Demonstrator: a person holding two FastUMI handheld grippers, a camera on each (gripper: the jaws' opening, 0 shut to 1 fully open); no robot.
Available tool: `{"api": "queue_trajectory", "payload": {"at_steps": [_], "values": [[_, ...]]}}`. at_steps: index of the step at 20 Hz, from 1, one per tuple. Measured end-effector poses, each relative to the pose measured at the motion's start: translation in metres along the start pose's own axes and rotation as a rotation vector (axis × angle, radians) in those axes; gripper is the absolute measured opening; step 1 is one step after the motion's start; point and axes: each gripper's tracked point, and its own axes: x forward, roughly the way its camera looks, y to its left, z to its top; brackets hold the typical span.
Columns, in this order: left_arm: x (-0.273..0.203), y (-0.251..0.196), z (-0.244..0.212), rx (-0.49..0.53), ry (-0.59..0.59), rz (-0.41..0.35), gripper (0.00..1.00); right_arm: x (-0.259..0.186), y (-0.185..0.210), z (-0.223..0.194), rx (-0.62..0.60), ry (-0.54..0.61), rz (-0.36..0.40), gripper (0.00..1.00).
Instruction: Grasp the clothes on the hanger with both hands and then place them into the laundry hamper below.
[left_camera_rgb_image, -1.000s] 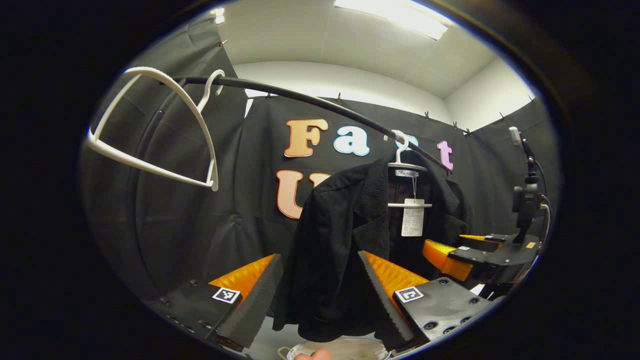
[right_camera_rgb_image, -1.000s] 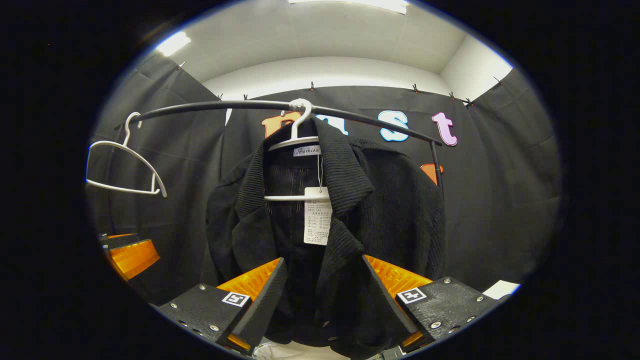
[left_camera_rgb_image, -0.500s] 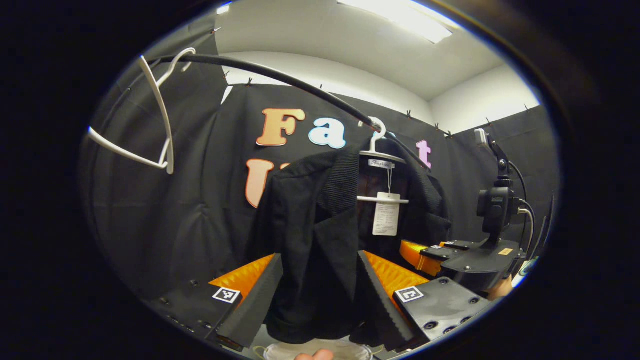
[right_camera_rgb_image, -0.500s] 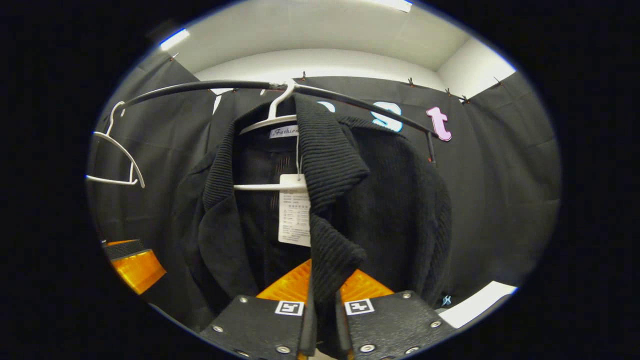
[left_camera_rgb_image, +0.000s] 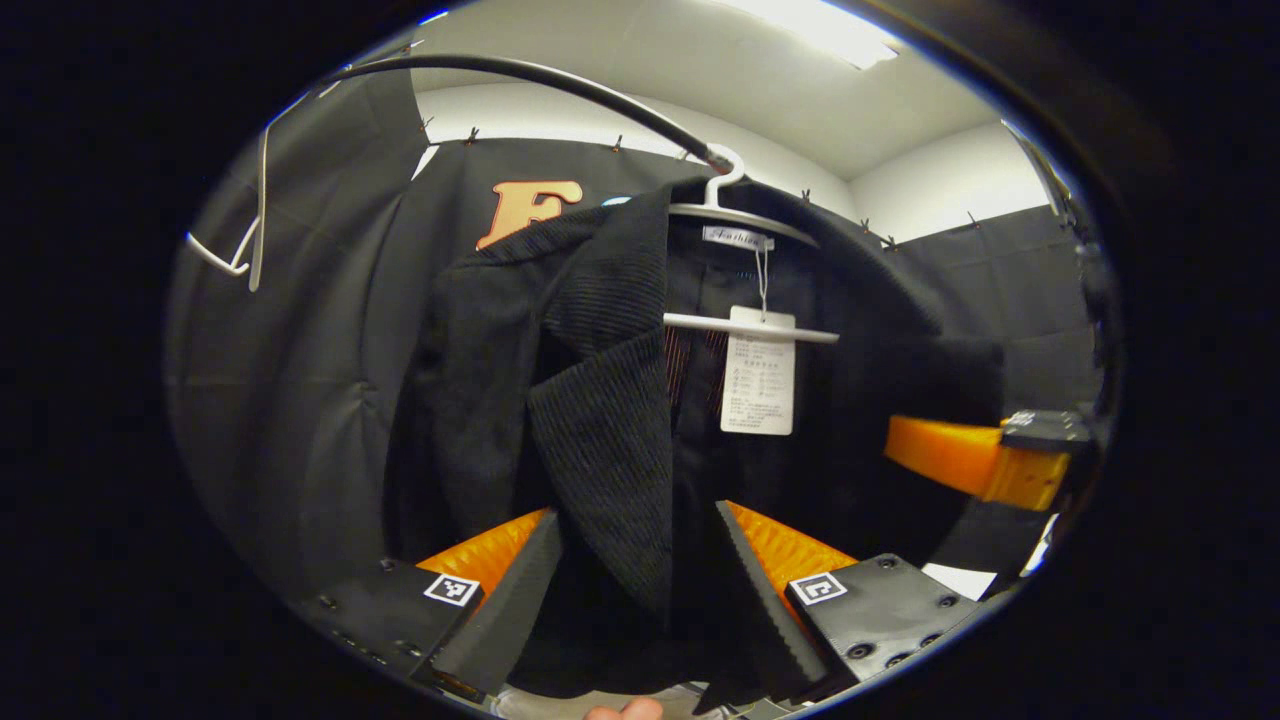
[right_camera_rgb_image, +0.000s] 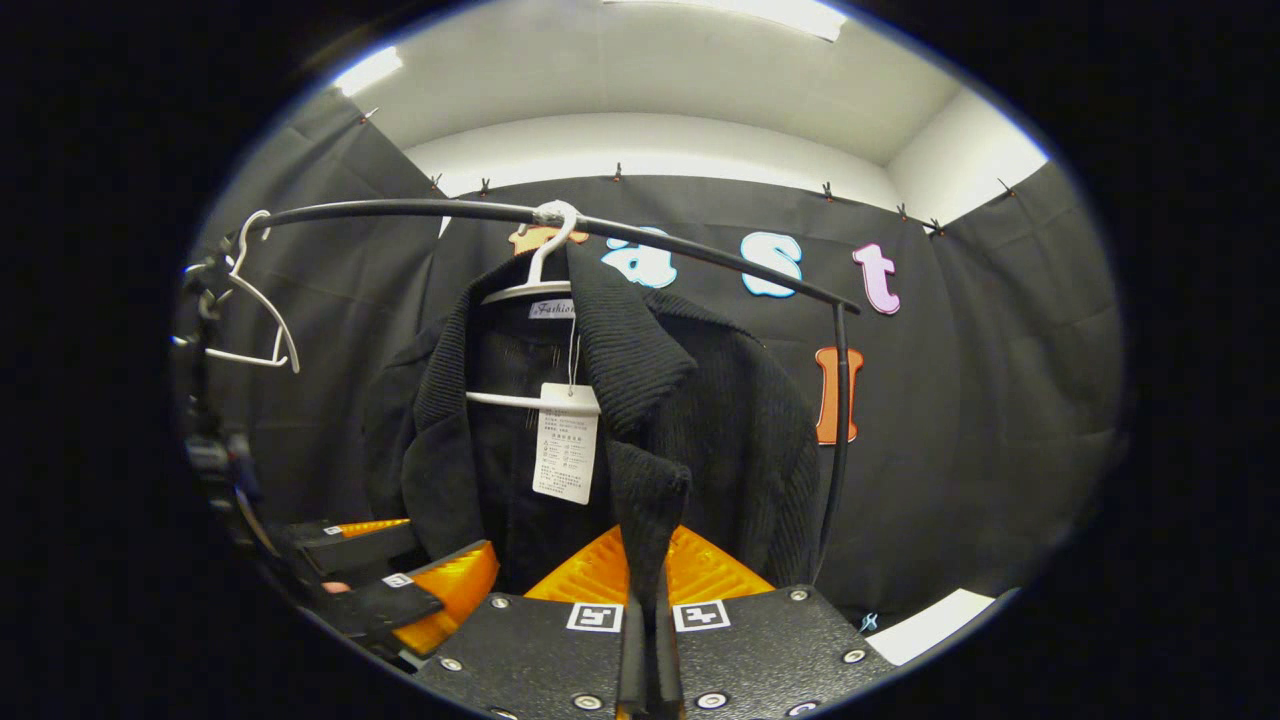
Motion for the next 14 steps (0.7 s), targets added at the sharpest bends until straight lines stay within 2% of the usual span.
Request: {"api": "queue_trajectory", "payload": {"at_steps": [4,6,9,13,14], "values": [[0.019,0.001,-0.007,0.031,-0.024,0.056,0.93,-0.009,-0.001,0.005,0.024,-0.011,0.022,0.05],[0.024,0.004,-0.003,0.056,-0.054,0.090,0.97,-0.011,-0.001,0.005,0.025,-0.015,0.023,0.05],[0.024,0.009,0.005,0.105,-0.106,0.127,0.86,-0.015,0.003,0.000,0.027,-0.007,0.039,0.06],[0.017,0.023,0.010,0.104,-0.114,0.146,0.20,-0.011,0.010,-0.005,0.042,-0.007,0.059,0.05],[0.015,0.023,0.011,0.089,-0.105,0.131,0.18,-0.010,0.013,-0.007,0.058,-0.002,0.071,0.05]]}}
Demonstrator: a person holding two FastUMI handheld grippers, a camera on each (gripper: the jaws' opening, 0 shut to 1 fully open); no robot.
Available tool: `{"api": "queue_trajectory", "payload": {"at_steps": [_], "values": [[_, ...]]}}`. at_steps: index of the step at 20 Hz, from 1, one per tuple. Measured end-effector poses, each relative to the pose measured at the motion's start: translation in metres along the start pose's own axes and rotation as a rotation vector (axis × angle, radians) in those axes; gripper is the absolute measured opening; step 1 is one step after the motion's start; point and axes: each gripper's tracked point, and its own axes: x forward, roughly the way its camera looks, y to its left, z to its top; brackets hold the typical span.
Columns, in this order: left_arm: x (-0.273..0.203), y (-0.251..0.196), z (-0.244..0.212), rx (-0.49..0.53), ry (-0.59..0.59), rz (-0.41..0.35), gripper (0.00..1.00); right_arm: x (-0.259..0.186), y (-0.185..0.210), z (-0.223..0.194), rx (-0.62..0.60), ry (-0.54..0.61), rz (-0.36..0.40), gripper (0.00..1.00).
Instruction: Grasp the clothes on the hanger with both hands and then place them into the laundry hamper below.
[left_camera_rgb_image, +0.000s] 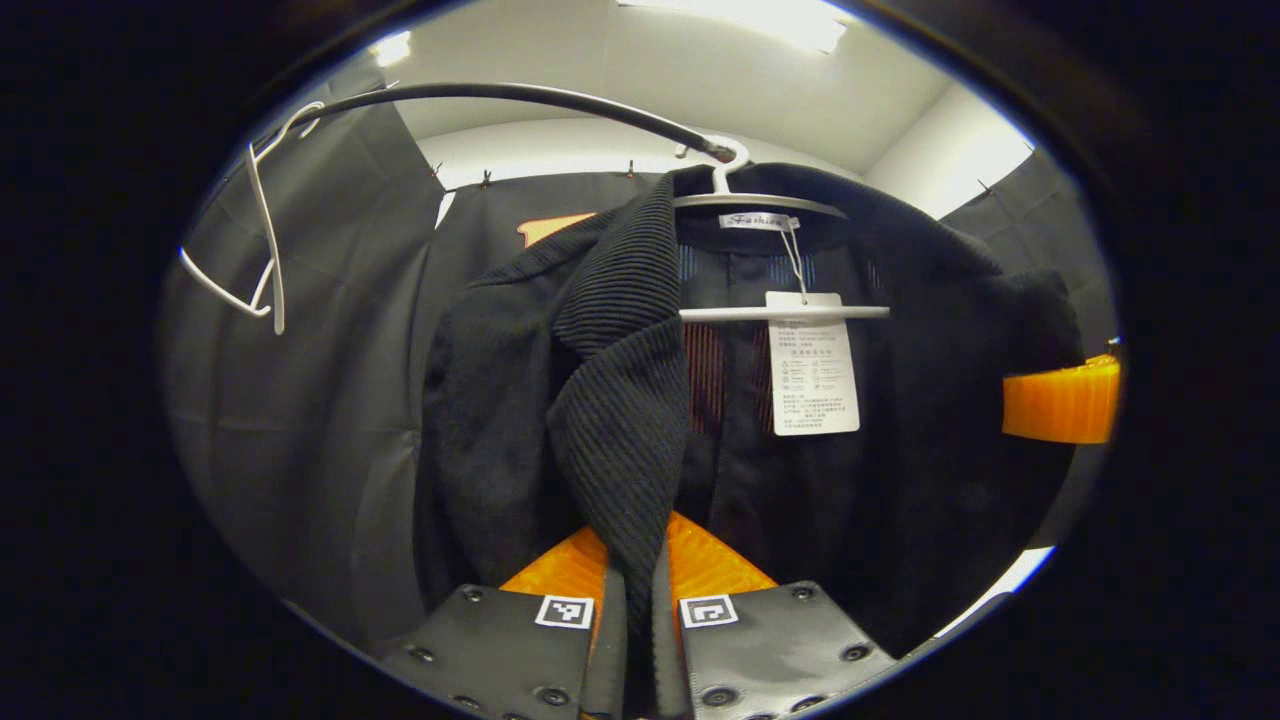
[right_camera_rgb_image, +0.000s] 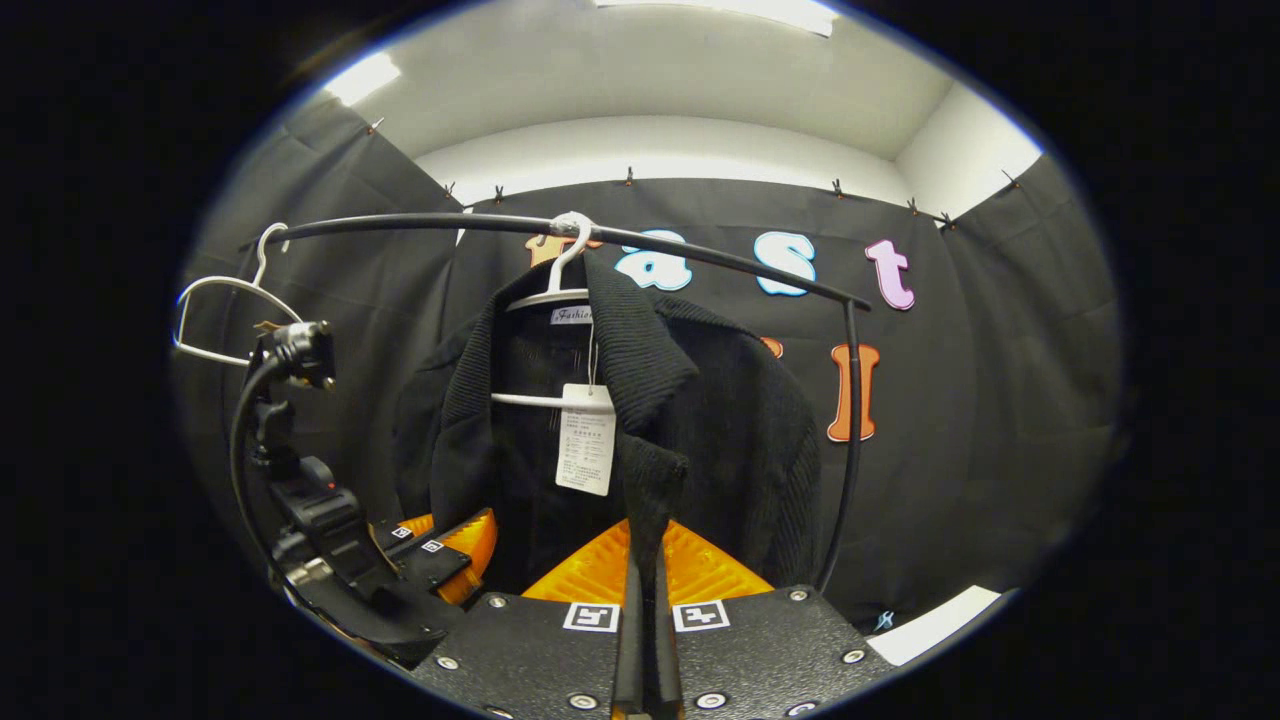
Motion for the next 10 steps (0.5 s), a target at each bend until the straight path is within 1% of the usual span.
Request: {"api": "queue_trajectory", "payload": {"at_steps": [1,2,3,4,5,6,8,9,10], "values": [[-0.005,0.003,0.004,-0.005,0.005,-0.013,0.15,0.001,0.002,-0.003,0.019,0.005,0.011,0.05],[-0.011,0.009,0.011,0.004,-0.003,-0.012,0.15,0.001,0.007,-0.004,0.043,0.009,0.033,0.05],[-0.016,0.017,0.021,0.023,-0.017,-0.003,0.18,0.000,0.011,-0.004,0.069,0.007,0.045,0.05],[-0.022,0.027,0.032,0.048,-0.035,0.016,0.21,0.001,0.007,-0.003,0.088,-0.003,0.030,0.05],[-0.029,0.038,0.043,0.073,-0.054,0.035,0.18,0.001,0.006,0.000,0.101,-0.018,0.031,0.10],[-0.035,0.047,0.055,0.096,-0.072,0.057,0.14,0.001,0.008,0.002,0.111,-0.024,0.034,0.02],[-0.043,0.064,0.080,0.123,-0.112,0.094,0.14,-0.001,-0.004,0.008,0.087,-0.039,-0.015,0.00],[-0.046,0.074,0.093,0.127,-0.135,0.122,0.21,-0.002,-0.011,0.016,0.064,-0.063,-0.036,0.00],[-0.047,0.084,0.107,0.124,-0.157,0.157,0.21,-0.004,-0.017,0.028,0.039,-0.091,-0.063,0.00]]}}
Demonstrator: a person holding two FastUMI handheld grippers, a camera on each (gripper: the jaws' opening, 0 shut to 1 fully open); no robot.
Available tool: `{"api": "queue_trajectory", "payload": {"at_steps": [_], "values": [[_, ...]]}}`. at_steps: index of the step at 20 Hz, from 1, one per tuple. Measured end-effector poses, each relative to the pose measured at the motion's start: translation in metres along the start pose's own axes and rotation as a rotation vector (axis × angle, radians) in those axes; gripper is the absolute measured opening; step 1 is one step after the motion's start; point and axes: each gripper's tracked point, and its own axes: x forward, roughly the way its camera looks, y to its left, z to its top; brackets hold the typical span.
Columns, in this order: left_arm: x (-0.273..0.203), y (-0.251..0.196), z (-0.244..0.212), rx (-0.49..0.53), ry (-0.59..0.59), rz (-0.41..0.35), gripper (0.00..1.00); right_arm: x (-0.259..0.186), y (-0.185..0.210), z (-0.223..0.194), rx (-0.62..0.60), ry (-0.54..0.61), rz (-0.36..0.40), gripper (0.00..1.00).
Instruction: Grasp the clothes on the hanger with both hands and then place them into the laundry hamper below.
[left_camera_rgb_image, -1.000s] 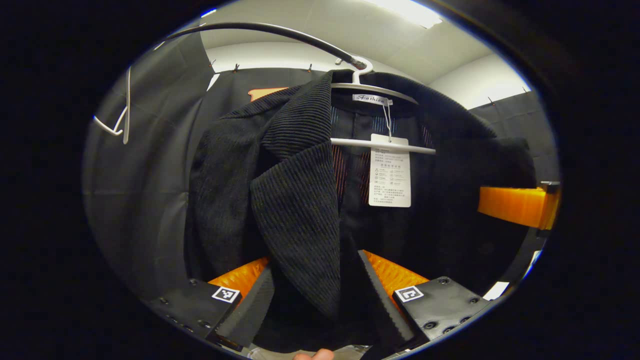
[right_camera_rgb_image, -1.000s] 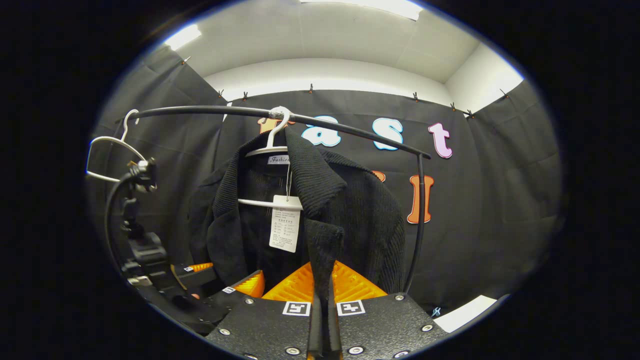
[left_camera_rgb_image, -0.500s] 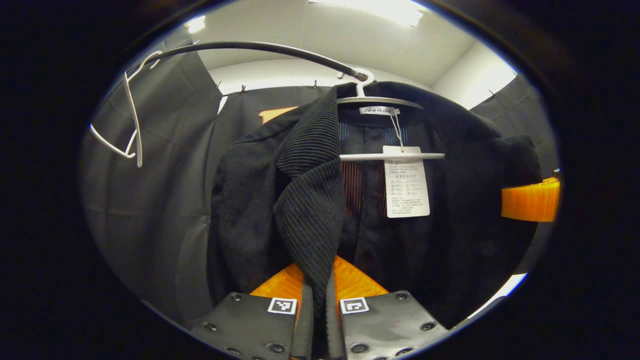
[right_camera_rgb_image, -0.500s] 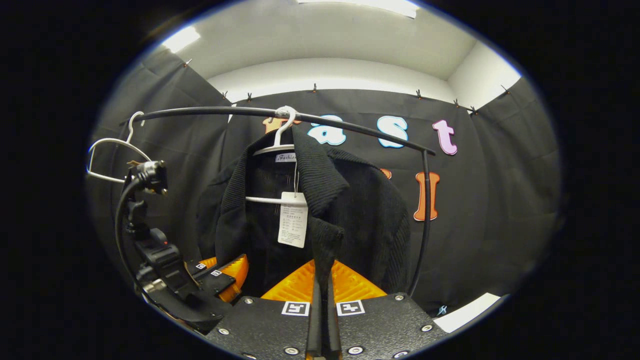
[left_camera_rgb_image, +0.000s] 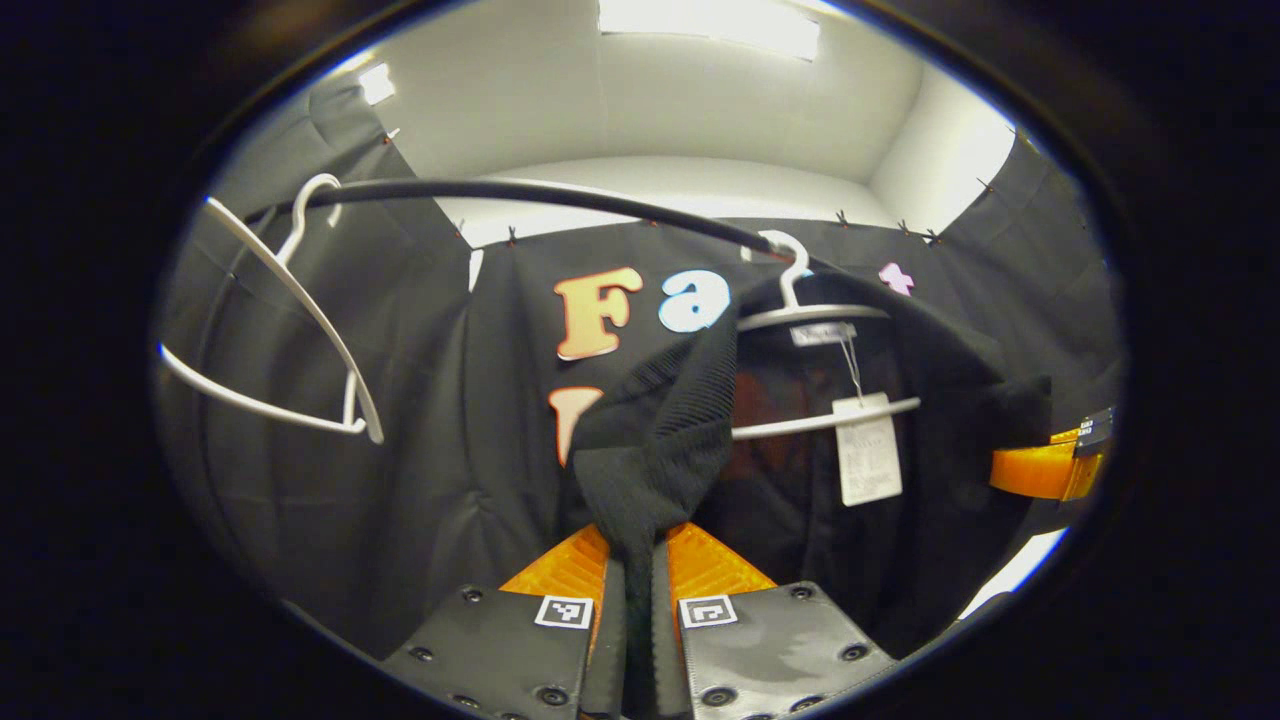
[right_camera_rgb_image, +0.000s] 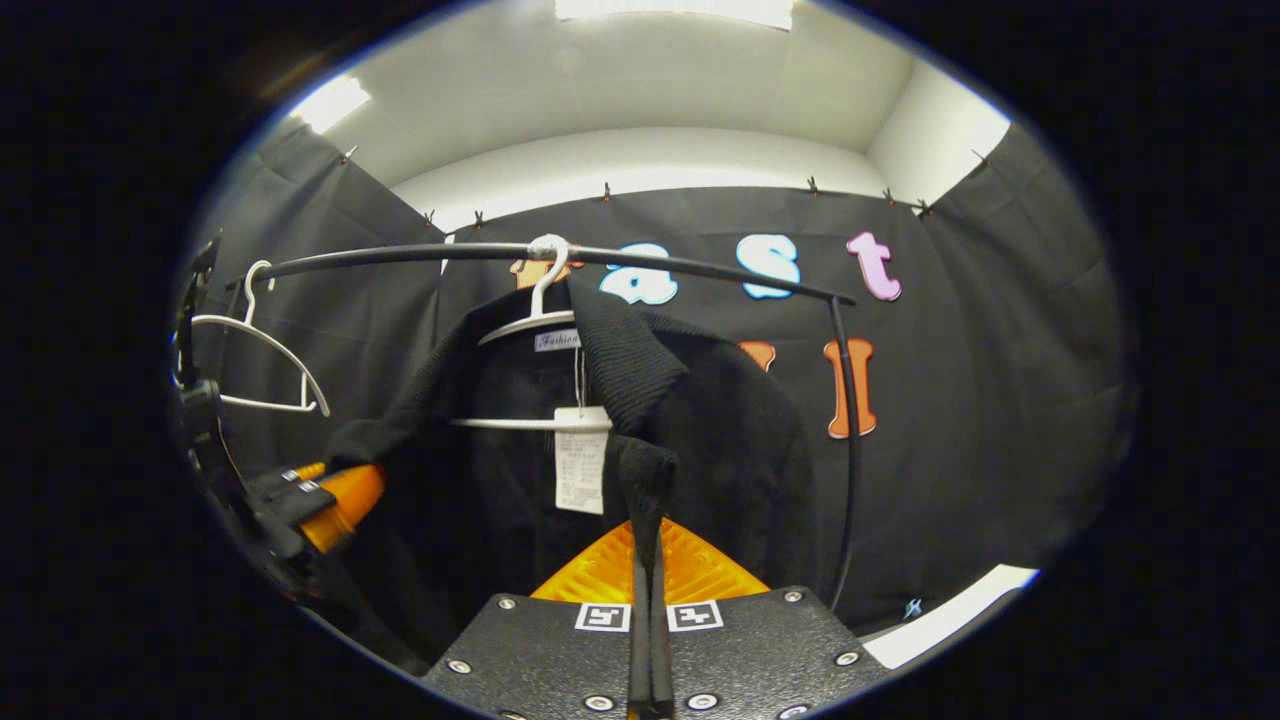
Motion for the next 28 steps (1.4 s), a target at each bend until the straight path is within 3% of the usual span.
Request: {"api": "queue_trajectory", "payload": {"at_steps": [3,4,5,6,9,14,15,16,28], "values": [[0.010,0.038,0.034,-0.004,-0.043,0.099,0.18,-0.005,-0.030,0.047,-0.097,-0.098,-0.082,0.00],[0.016,0.048,0.045,-0.005,-0.060,0.122,0.18,-0.002,-0.044,0.063,-0.127,-0.124,-0.109,0.05],[0.019,0.058,0.054,-0.007,-0.077,0.143,0.18,-0.002,-0.059,0.074,-0.149,-0.131,-0.147,0.00],[0.025,0.065,0.063,-0.002,-0.098,0.162,0.21,-0.001,-0.070,0.084,-0.163,-0.140,-0.174,0.00],[0.035,0.081,0.087,0.066,-0.184,0.221,0.18,0.005,-0.106,0.111,-0.171,-0.164,-0.232,0.00],[0.031,0.073,0.112,0.124,-0.347,0.251,0.19,0.037,-0.130,0.127,-0.174,-0.178,-0.245,0.00],[0.038,0.071,0.113,0.129,-0.356,0.254,0.19,0.045,-0.134,0.129,-0.175,-0.185,-0.246,0.05],[0.046,0.071,0.113,0.126,-0.361,0.258,0.19,0.053,-0.137,0.128,-0.172,-0.181,-0.243,0.00],[0.082,0.085,0.091,0.208,-0.375,0.335,0.17,0.139,-0.158,0.087,-0.158,-0.123,-0.206,0.00]]}}
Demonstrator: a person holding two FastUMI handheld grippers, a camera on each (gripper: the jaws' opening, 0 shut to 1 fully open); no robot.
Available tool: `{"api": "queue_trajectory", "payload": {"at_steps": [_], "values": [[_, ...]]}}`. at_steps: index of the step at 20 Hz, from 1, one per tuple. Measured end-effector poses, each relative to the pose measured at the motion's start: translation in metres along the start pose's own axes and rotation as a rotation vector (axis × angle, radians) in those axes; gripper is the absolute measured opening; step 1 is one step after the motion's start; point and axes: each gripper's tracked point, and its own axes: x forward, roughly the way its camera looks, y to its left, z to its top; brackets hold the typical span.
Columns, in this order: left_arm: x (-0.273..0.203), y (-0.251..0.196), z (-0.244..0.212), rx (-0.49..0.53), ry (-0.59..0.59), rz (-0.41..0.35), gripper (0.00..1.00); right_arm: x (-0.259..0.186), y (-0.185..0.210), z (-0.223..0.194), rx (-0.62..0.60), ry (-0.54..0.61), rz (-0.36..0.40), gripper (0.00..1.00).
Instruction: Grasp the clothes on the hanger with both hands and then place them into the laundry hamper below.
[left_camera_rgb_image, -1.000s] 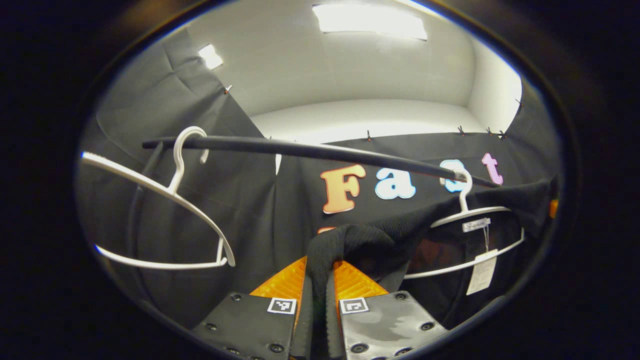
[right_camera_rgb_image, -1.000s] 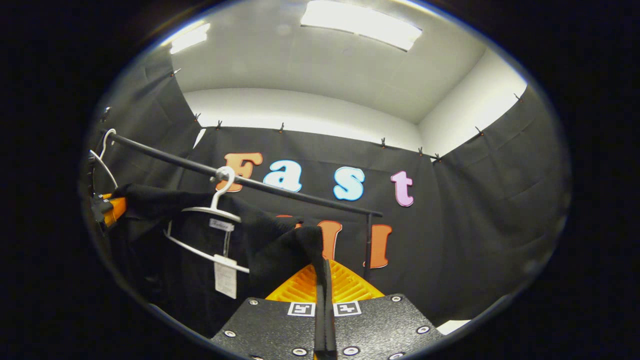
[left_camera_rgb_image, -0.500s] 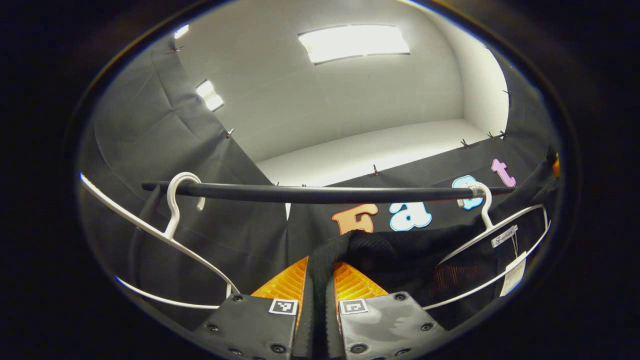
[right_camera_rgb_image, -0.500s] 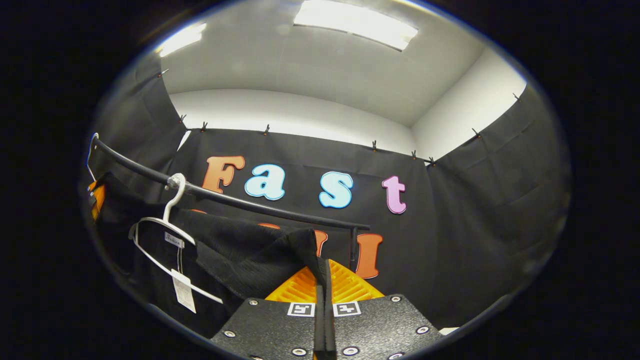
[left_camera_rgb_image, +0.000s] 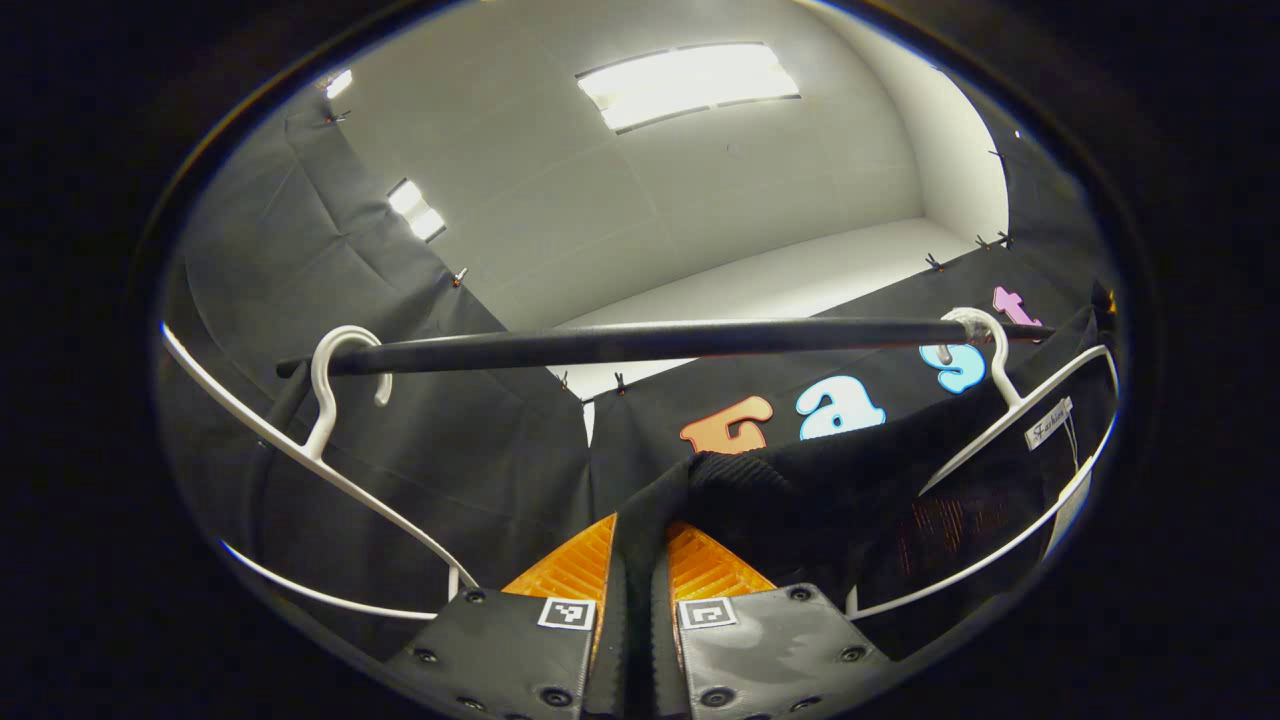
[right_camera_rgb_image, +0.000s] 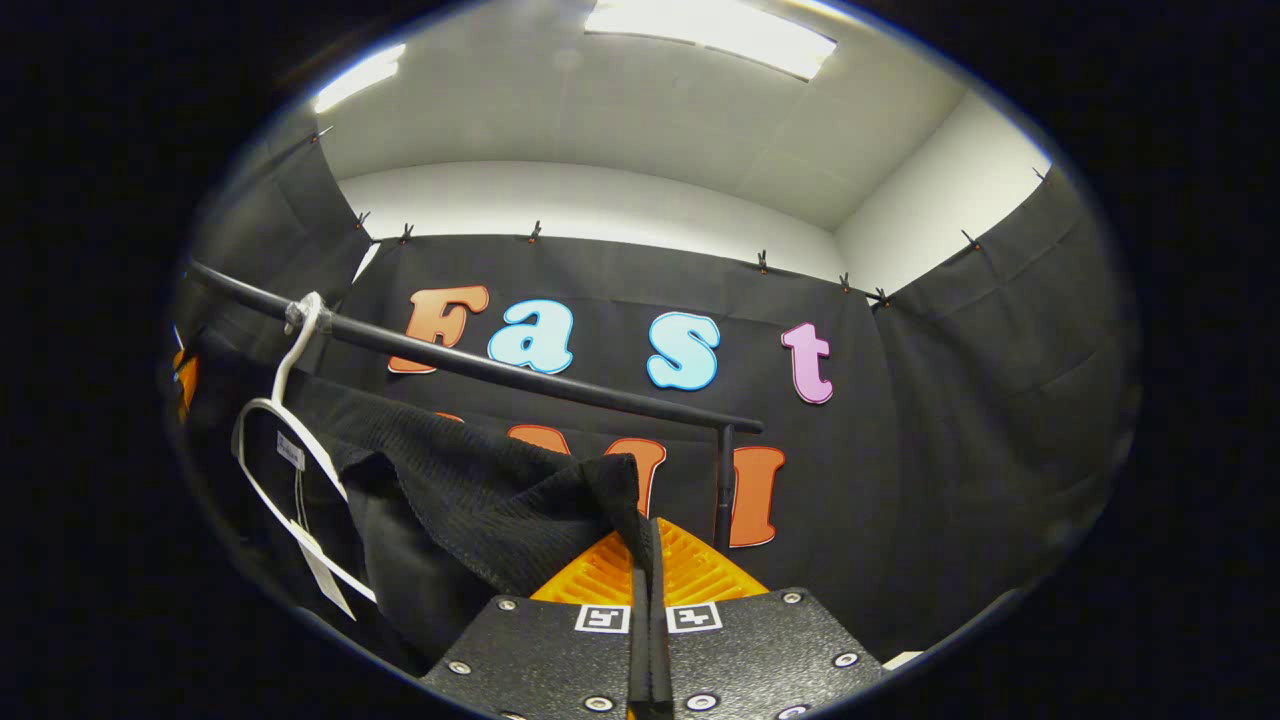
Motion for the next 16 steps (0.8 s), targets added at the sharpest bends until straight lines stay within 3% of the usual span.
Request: {"api": "queue_trajectory", "payload": {"at_steps": [6,8,11,16], "values": [[0.020,-0.006,-0.002,0.044,-0.022,0.015,0.19,0.014,0.010,-0.025,0.014,0.018,0.025,0.00],[0.025,-0.010,-0.009,0.052,0.002,0.001,0.14,0.017,0.013,-0.037,-0.012,0.033,0.037,0.00],[0.022,-0.014,0.006,0.011,-0.013,-0.012,0.19,0.024,0.004,-0.050,-0.040,0.043,0.027,0.00],[0.013,-0.019,0.026,-0.021,-0.053,-0.045,0.16,0.048,-0.017,-0.017,0.019,-0.038,0.002,0.00]]}}
